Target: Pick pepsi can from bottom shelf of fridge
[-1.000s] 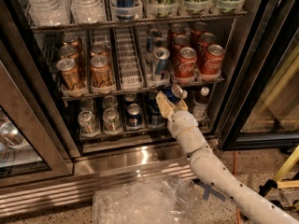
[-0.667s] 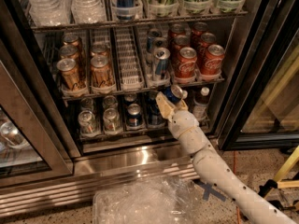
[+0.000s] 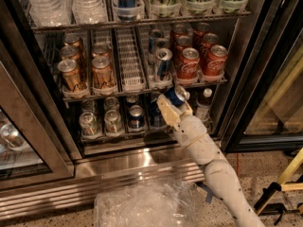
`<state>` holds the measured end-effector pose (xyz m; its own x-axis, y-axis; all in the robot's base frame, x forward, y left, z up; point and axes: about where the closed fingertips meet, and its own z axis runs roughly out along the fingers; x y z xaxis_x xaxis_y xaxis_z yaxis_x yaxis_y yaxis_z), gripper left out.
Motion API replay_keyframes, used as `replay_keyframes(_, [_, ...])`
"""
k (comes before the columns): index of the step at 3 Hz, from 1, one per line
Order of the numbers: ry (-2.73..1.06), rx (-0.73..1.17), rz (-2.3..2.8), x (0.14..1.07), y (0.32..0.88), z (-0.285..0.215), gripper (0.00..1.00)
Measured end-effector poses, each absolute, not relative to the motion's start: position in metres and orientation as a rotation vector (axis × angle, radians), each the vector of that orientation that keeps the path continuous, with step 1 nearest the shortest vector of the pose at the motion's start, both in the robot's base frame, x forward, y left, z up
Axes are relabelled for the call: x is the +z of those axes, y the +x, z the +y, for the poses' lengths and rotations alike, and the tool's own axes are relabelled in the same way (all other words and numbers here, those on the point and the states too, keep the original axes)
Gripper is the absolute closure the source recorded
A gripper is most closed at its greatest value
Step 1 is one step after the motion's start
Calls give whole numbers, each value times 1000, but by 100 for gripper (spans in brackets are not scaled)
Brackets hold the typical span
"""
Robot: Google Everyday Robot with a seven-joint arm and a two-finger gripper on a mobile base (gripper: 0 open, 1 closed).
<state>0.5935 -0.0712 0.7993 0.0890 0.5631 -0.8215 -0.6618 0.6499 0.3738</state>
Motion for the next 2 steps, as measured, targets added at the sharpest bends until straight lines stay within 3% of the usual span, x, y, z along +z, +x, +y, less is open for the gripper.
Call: replay_keyframes(2, [-91, 971, 1132, 809, 586, -76, 100])
